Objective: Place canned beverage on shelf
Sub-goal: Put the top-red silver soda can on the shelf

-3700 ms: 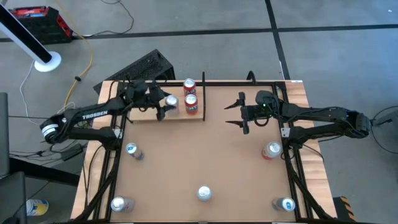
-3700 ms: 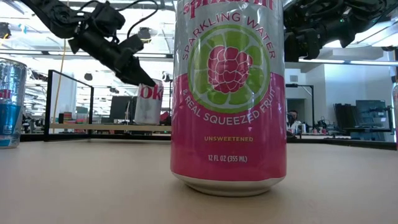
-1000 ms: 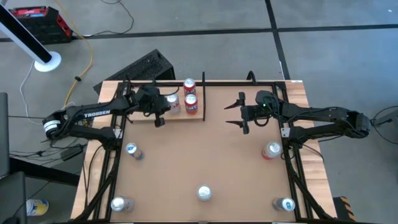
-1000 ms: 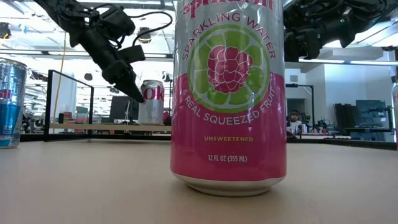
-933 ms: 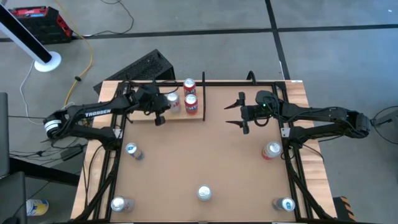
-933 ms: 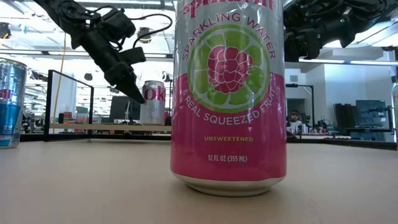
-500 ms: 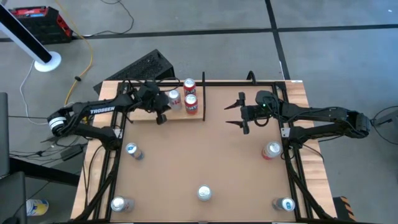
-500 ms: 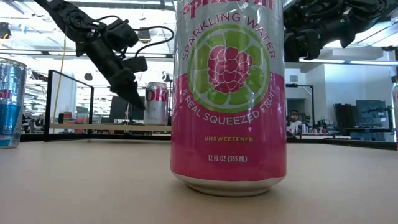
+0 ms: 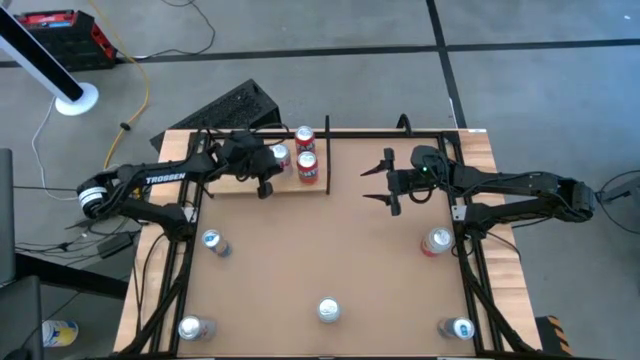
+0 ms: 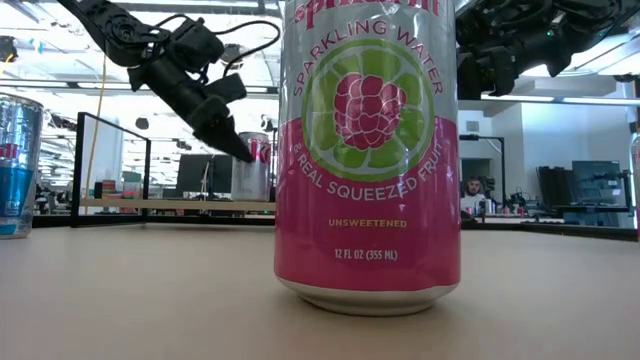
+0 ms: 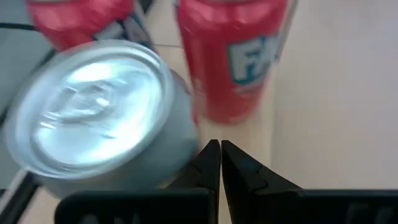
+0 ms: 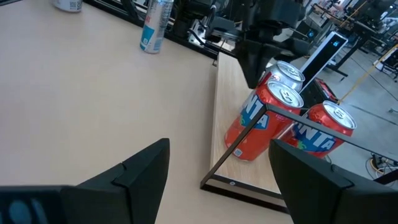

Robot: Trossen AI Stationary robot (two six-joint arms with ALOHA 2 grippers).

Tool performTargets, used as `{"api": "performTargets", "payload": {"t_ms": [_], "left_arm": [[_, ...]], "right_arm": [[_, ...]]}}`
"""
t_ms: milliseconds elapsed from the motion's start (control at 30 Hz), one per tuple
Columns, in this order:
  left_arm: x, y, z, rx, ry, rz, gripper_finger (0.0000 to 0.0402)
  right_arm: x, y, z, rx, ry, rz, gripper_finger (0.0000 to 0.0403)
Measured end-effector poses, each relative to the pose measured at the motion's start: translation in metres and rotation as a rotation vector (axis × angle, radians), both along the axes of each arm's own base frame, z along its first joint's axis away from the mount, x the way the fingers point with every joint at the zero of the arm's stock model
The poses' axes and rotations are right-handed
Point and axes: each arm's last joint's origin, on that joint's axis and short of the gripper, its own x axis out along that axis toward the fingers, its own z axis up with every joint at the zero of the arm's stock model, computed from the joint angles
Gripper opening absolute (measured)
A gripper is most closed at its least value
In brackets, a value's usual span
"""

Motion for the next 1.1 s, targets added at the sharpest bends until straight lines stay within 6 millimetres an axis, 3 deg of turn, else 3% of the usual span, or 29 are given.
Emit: {"api": "performTargets", "payload": {"t_ms": [567, 867, 1100], "left_arm": [[0.002, 0.007, 0.005, 0.056, -0.044, 0.176, 0.0], [0.015, 0.018, -0.021, 0.034, 0.005, 0.184, 0.0], [0.016, 0.02, -0.02, 0.067, 0.005, 0.215, 0.0]], "right_arm": [[0.0, 0.0, 0.0, -0.001, 0.001, 0.0, 0.0297], [0.002, -0.001, -0.002, 0.001, 0.008, 0.001, 0.0297], [0.013, -0.008, -0.013, -0.008, 0.02, -0.007, 0.0297]]}}
